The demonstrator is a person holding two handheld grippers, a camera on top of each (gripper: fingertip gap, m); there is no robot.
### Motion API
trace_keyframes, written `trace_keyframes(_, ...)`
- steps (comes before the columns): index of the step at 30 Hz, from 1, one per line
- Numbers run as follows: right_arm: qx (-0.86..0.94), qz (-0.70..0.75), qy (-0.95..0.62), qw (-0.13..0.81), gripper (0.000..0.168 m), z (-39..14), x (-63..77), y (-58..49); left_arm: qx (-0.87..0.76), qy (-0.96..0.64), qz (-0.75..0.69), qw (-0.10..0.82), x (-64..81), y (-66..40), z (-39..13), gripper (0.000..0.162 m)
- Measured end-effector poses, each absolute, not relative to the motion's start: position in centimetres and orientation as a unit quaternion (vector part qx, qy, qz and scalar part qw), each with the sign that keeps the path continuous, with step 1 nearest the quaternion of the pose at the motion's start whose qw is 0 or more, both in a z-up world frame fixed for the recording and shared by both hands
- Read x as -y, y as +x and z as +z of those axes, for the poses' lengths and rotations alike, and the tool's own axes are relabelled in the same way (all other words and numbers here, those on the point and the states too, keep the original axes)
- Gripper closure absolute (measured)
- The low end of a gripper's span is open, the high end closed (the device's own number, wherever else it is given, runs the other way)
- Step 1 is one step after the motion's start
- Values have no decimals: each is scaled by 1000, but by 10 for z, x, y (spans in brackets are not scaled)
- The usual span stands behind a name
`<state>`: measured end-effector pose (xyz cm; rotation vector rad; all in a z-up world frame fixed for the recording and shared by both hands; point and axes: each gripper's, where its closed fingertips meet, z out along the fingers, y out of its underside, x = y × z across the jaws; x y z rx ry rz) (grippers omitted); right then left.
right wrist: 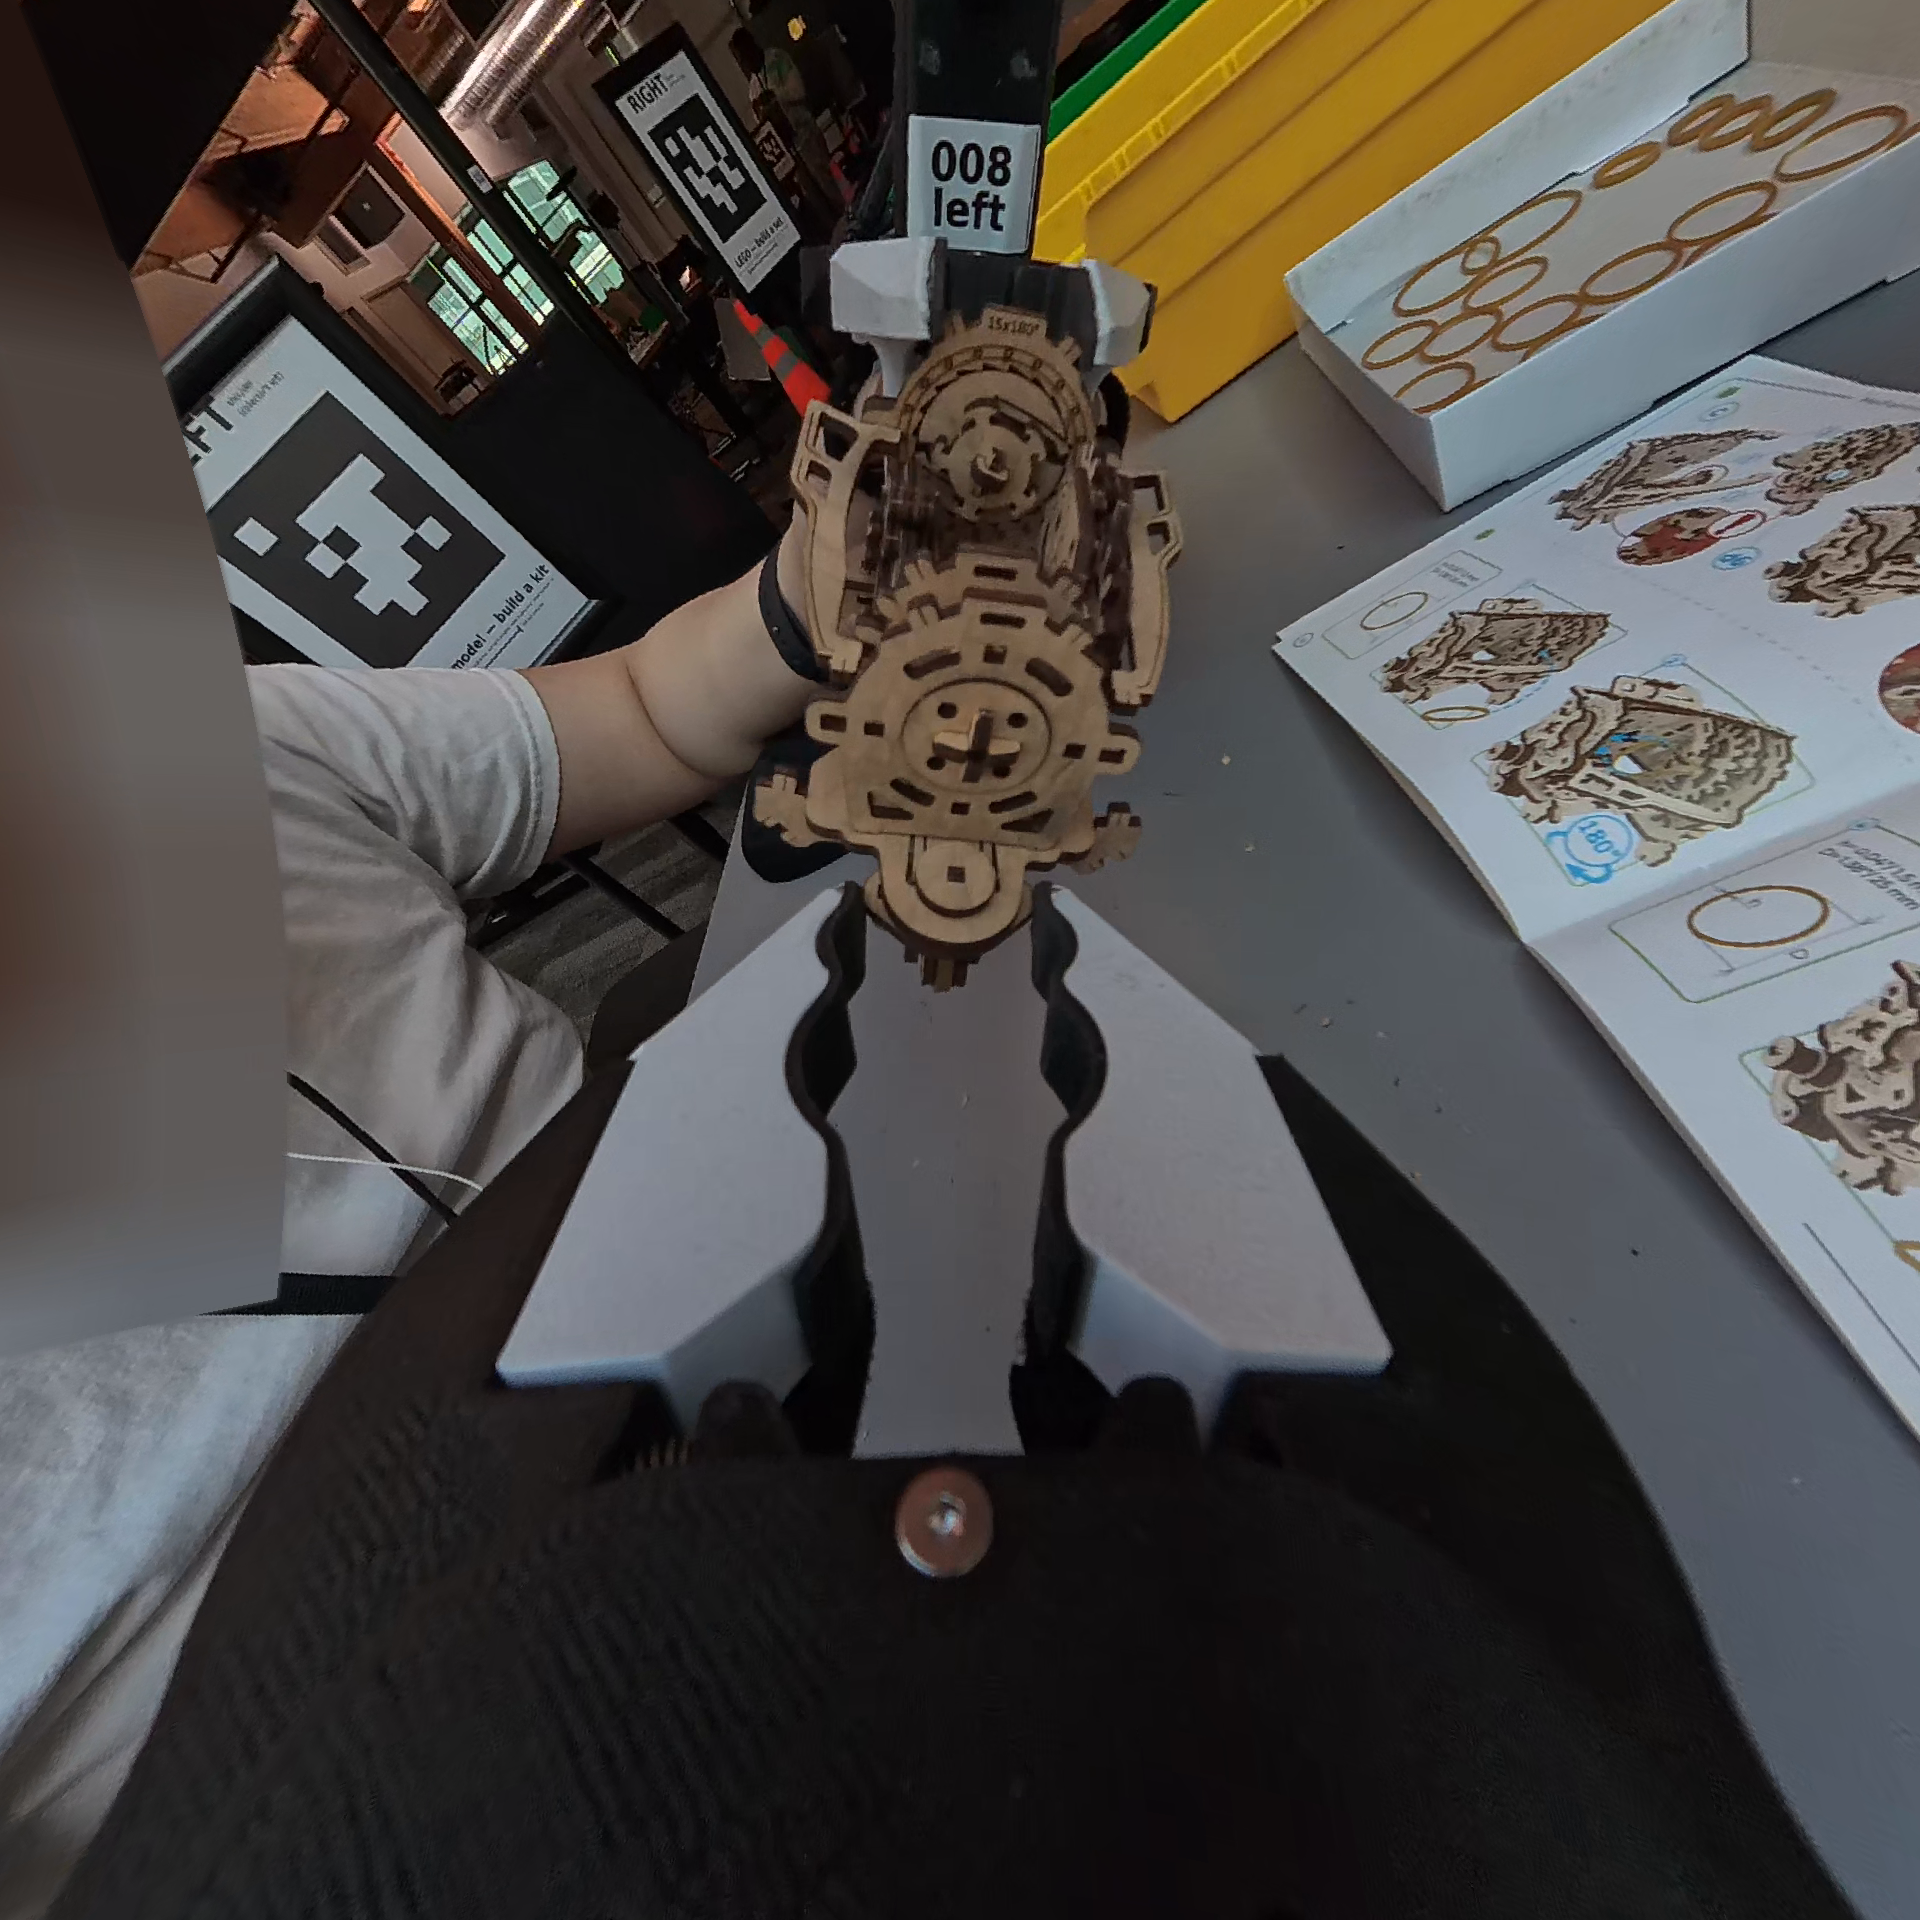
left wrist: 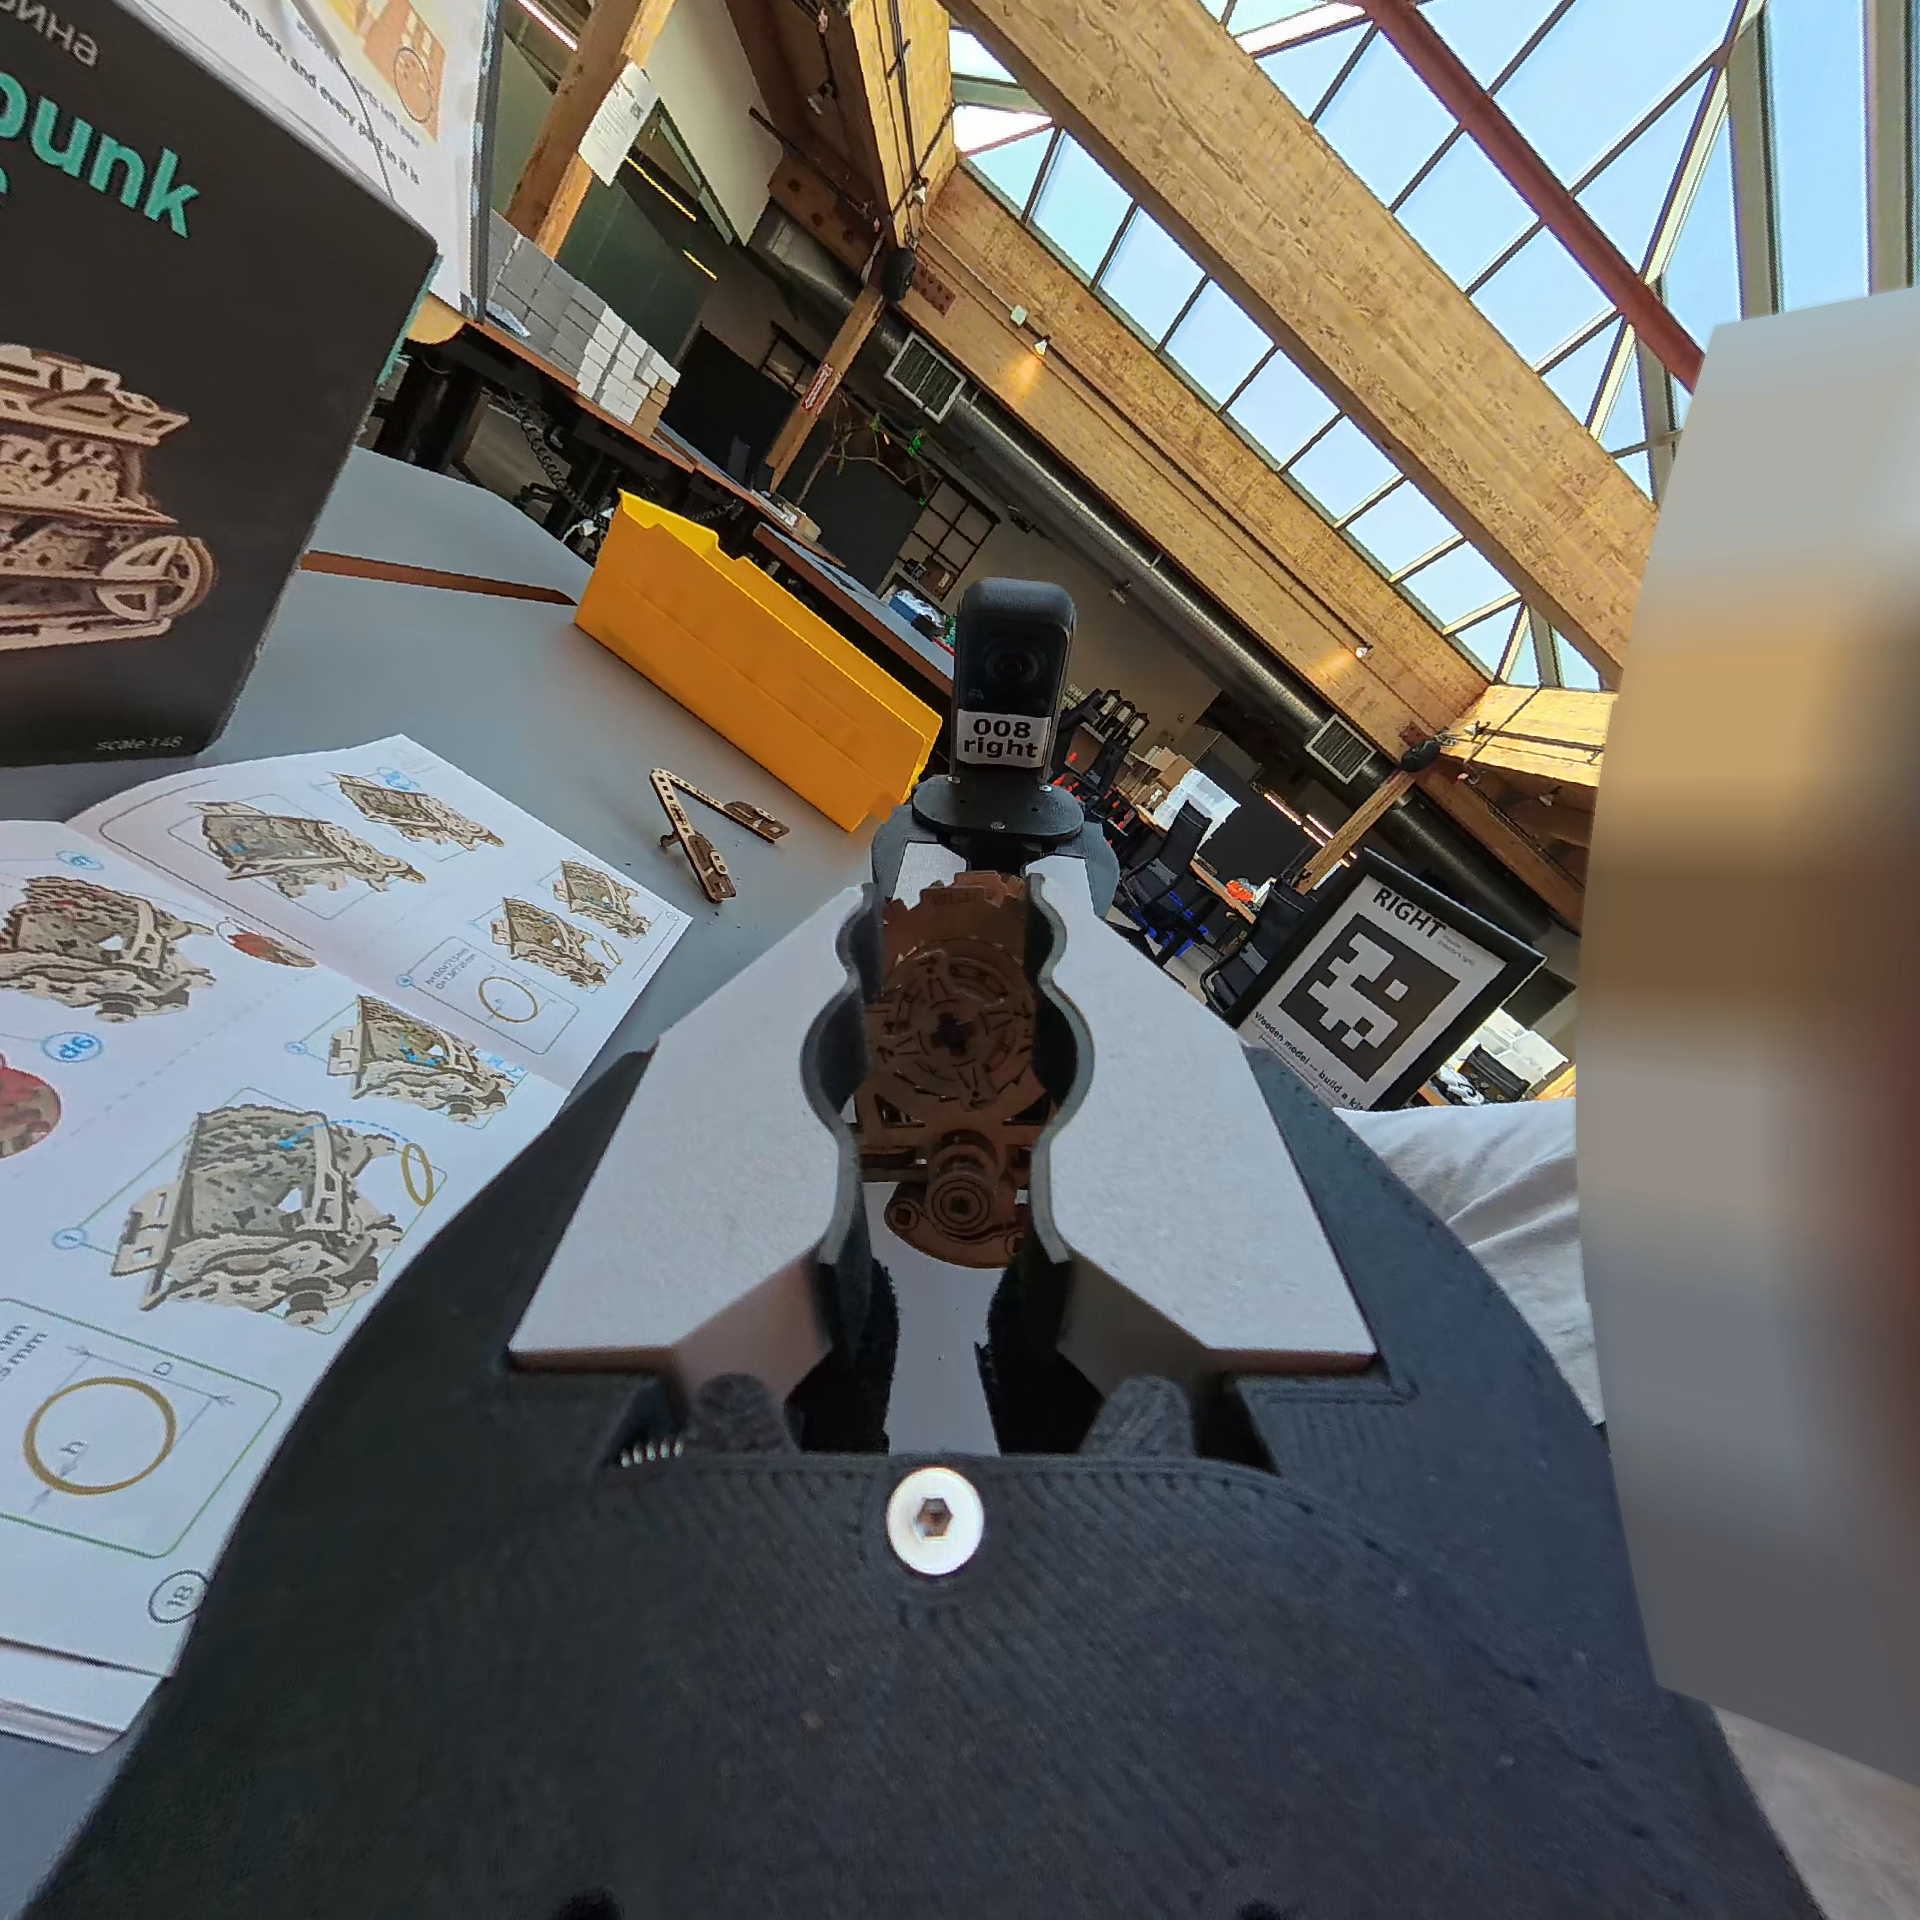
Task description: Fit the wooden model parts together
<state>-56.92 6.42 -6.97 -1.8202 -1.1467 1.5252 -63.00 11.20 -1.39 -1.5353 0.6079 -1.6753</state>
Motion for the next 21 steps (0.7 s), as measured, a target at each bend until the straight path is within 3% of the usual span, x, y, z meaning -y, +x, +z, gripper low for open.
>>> trace_keyframes(21,415,565,-651,293,137,-58,-71,-567,-224,-592,-667,393,-113,-635,-6,138)
